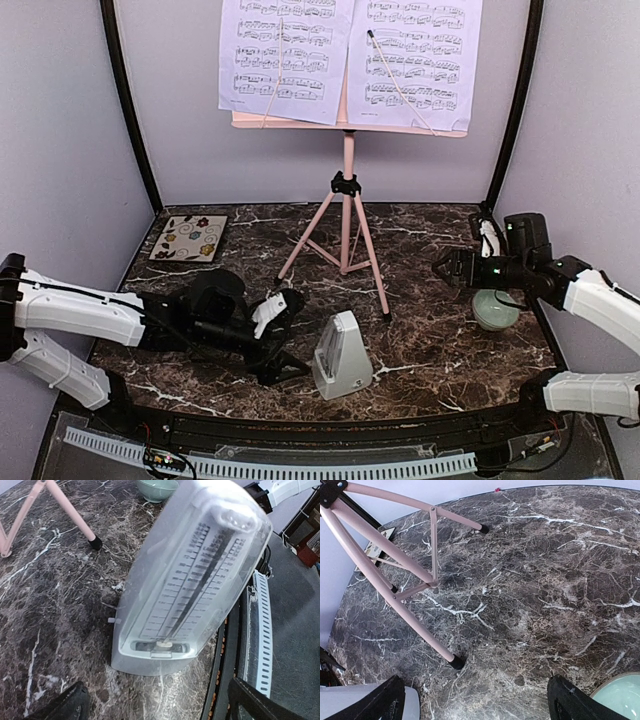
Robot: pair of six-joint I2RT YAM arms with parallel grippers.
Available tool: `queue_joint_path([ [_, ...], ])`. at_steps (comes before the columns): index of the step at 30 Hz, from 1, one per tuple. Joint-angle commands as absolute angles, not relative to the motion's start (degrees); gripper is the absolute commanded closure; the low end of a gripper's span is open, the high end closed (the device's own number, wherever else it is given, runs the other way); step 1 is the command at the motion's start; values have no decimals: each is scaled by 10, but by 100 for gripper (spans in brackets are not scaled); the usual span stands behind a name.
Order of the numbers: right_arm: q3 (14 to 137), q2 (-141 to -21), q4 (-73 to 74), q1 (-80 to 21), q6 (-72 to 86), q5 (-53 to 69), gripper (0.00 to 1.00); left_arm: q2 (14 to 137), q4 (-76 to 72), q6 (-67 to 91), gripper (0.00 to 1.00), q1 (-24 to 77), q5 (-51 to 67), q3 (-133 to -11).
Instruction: Set up the instrument practice props
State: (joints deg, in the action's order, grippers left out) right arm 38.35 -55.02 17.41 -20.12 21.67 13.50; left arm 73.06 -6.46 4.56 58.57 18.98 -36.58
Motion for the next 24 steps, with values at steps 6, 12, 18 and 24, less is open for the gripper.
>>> queue_joint_path([
  [6,407,-547,200,-206,185,151,0,867,-252,37,1,664,83,-375],
  [12,413,-541,212,-206,172,151,0,936,-321,42,1,676,35,-390],
  [18,421,-538,211,-206,168,152,0,985,-347,35,2,676,1,-421],
  [24,431,-539,207,-206,160,163,0,1006,-378,47,4,674,-13,-419],
])
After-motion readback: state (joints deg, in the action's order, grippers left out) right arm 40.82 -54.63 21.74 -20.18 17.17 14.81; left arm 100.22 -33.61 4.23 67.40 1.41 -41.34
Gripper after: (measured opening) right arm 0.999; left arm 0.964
